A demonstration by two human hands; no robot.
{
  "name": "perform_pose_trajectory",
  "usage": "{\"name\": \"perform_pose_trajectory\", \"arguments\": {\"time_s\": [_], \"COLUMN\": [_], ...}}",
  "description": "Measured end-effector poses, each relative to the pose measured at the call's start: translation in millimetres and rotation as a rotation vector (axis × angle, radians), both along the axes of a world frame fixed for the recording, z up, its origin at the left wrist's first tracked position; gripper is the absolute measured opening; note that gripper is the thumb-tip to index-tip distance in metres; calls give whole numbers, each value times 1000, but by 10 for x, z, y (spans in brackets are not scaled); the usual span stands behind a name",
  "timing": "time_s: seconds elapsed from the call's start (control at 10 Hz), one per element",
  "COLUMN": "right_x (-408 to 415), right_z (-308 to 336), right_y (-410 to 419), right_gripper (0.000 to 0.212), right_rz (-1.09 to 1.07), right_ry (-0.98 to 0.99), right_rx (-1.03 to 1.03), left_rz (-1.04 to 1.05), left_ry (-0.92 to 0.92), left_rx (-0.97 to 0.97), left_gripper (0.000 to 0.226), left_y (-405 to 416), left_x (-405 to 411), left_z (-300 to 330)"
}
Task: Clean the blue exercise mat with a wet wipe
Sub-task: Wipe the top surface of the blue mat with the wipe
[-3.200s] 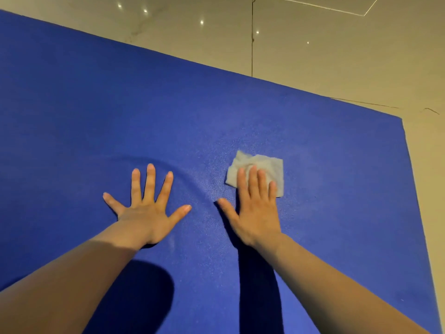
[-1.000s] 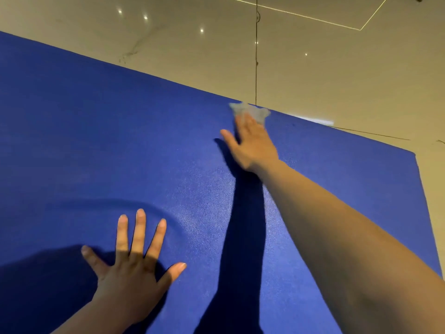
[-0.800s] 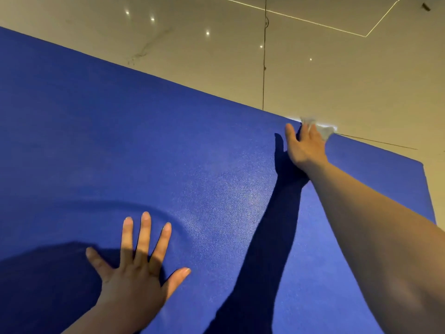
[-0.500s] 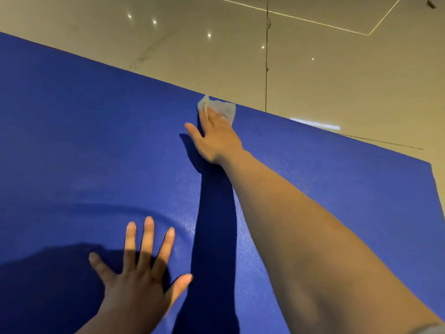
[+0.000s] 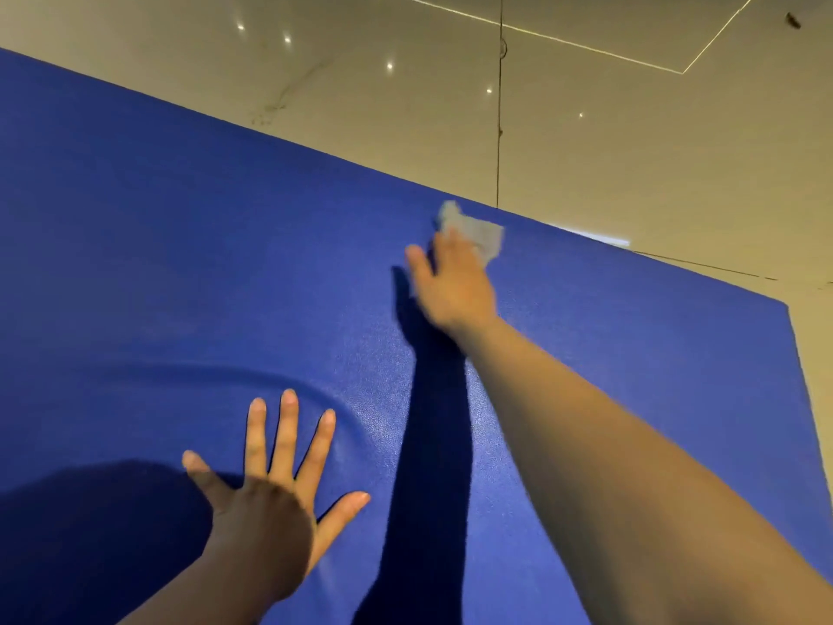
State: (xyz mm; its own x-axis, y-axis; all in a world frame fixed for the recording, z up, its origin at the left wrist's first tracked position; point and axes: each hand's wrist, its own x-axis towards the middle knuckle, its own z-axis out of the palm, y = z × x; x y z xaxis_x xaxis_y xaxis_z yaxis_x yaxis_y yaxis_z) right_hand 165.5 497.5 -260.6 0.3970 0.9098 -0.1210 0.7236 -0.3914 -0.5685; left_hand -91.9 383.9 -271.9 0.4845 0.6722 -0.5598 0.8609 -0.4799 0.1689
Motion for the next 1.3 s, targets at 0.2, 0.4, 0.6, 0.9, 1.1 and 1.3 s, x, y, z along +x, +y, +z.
{"name": "perform_pose_trajectory", "arguments": {"time_s": [0.2, 0.4, 0.6, 0.9, 1.1, 1.3], "right_x": [-953, 412, -6, -768, -253, -1260], "right_z": [-70, -151, 57, 79, 94, 56], "right_y": [-494, -973, -1223, -2017, -2863, -2949], "right_gripper": [70, 76, 65, 64, 68, 96], "right_rz": [411, -66, -41, 245, -156, 76], "right_ry": [-61, -229, -7, -98, -116, -138], "right_rx": [-32, -125, -99, -253, -364, -293], "left_rz": [-15, 22, -86, -187, -261, -265], "left_ry": [324, 113, -39, -256, -188, -190], "left_rx": [-97, 26, 284, 444, 361, 341], "left_gripper": [110, 96, 71, 59, 78, 72], "left_y": [89, 31, -132, -737, -1043, -1308], "left_x": [166, 17, -313, -686, -839, -1107], "left_z": [181, 155, 123, 238, 359, 404]}}
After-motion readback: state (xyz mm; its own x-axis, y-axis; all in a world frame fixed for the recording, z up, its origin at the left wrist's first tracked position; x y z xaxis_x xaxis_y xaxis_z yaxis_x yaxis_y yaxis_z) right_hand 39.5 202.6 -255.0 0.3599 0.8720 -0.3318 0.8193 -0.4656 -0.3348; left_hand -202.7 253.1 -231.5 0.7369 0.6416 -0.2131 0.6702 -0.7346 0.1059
